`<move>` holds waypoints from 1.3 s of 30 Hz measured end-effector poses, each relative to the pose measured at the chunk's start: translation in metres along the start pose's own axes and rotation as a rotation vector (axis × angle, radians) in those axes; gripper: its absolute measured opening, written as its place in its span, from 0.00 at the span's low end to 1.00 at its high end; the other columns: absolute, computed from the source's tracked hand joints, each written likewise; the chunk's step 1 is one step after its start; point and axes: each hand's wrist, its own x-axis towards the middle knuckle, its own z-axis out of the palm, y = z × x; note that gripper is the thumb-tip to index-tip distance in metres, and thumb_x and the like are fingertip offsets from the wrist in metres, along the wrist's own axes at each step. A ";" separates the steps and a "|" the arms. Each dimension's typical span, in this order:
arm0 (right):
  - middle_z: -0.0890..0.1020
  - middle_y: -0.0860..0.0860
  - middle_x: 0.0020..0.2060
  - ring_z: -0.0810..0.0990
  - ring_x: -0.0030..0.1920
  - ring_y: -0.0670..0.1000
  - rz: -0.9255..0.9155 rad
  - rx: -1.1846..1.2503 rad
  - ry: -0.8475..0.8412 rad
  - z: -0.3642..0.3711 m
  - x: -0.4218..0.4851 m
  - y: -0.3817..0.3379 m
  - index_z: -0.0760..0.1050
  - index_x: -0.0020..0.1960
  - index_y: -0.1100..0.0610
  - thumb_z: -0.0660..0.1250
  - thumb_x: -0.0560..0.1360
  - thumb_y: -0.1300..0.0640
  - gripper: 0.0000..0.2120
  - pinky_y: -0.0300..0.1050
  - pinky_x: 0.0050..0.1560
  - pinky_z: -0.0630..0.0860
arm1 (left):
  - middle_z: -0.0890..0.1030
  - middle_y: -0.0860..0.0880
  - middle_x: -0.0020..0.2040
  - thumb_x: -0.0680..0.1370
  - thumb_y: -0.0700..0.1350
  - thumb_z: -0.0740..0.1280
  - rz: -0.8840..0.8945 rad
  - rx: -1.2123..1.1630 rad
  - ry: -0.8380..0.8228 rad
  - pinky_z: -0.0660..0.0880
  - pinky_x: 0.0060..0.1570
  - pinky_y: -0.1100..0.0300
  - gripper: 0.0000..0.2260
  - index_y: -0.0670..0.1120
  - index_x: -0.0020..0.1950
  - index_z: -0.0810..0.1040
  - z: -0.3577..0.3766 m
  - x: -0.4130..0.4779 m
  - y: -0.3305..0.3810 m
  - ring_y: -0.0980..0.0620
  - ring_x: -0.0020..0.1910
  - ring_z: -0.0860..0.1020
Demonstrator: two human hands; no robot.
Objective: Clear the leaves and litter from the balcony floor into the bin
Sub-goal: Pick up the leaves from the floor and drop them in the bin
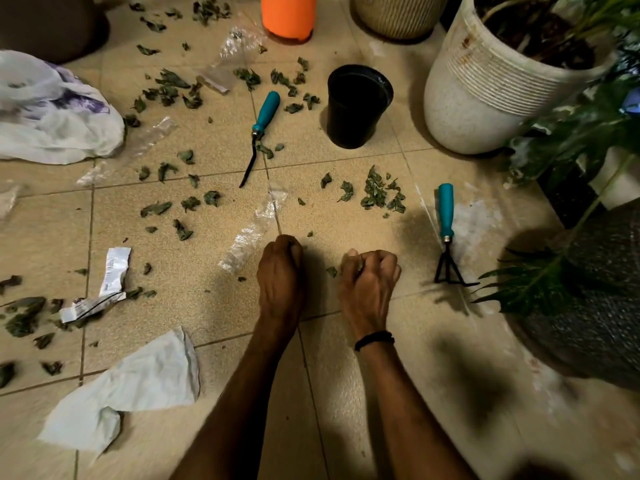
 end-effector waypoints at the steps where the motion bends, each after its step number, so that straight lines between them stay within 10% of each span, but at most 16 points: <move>1: 0.73 0.54 0.51 0.69 0.52 0.52 -0.043 -0.023 0.019 0.004 -0.001 -0.002 0.76 0.49 0.57 0.60 0.80 0.44 0.16 0.46 0.58 0.65 | 0.76 0.48 0.40 0.84 0.44 0.55 -0.029 -0.042 0.023 0.62 0.39 0.57 0.11 0.45 0.46 0.74 -0.002 0.001 0.003 0.48 0.39 0.74; 5: 0.74 0.52 0.54 0.70 0.51 0.51 -0.194 -0.186 -0.046 0.014 0.002 -0.002 0.74 0.58 0.52 0.62 0.79 0.38 0.19 0.46 0.51 0.69 | 0.76 0.53 0.35 0.85 0.55 0.55 -0.135 -0.063 0.048 0.64 0.34 0.57 0.20 0.45 0.41 0.75 -0.007 0.005 0.009 0.57 0.33 0.74; 13: 0.80 0.54 0.34 0.77 0.34 0.55 -0.158 -0.213 -0.016 0.016 0.039 -0.004 0.76 0.39 0.59 0.62 0.81 0.46 0.19 0.45 0.35 0.70 | 0.73 0.51 0.36 0.84 0.57 0.58 -0.072 0.035 0.095 0.59 0.32 0.66 0.18 0.46 0.41 0.71 -0.005 0.013 0.021 0.55 0.34 0.69; 19: 0.68 0.47 0.25 0.64 0.21 0.45 0.867 1.076 -0.152 -0.028 0.060 -0.023 0.68 0.36 0.54 0.61 0.82 0.53 0.16 0.37 0.19 0.59 | 0.76 0.45 0.48 0.84 0.53 0.61 0.182 0.249 -0.076 0.68 0.41 0.54 0.13 0.44 0.52 0.74 0.023 0.021 0.012 0.47 0.42 0.73; 24: 0.72 0.49 0.27 0.65 0.20 0.43 1.081 1.529 -0.240 -0.045 0.055 -0.009 0.67 0.38 0.53 0.60 0.81 0.57 0.13 0.34 0.17 0.59 | 0.78 0.45 0.48 0.82 0.60 0.60 0.191 0.462 -0.060 0.73 0.41 0.50 0.19 0.44 0.54 0.75 0.034 0.026 0.014 0.45 0.42 0.76; 27: 0.76 0.49 0.28 0.69 0.23 0.44 0.944 1.218 -0.151 -0.041 0.047 -0.016 0.72 0.40 0.55 0.62 0.82 0.56 0.11 0.37 0.22 0.65 | 0.78 0.44 0.49 0.85 0.53 0.56 0.125 0.433 -0.072 0.72 0.43 0.50 0.14 0.44 0.55 0.72 0.035 0.031 0.016 0.44 0.42 0.77; 32: 0.81 0.53 0.45 0.75 0.45 0.50 0.143 0.166 -0.105 -0.015 0.024 -0.014 0.78 0.51 0.57 0.62 0.82 0.54 0.09 0.36 0.43 0.63 | 0.78 0.43 0.47 0.86 0.45 0.53 0.048 0.313 -0.038 0.69 0.38 0.51 0.10 0.42 0.57 0.70 0.031 0.034 0.022 0.46 0.37 0.74; 39: 0.77 0.52 0.46 0.75 0.43 0.45 -0.018 0.122 -0.166 0.001 -0.010 -0.010 0.81 0.50 0.59 0.65 0.79 0.57 0.07 0.36 0.44 0.69 | 0.79 0.40 0.50 0.84 0.39 0.54 0.100 0.234 -0.015 0.76 0.46 0.48 0.12 0.40 0.68 0.66 0.029 0.026 0.017 0.41 0.45 0.78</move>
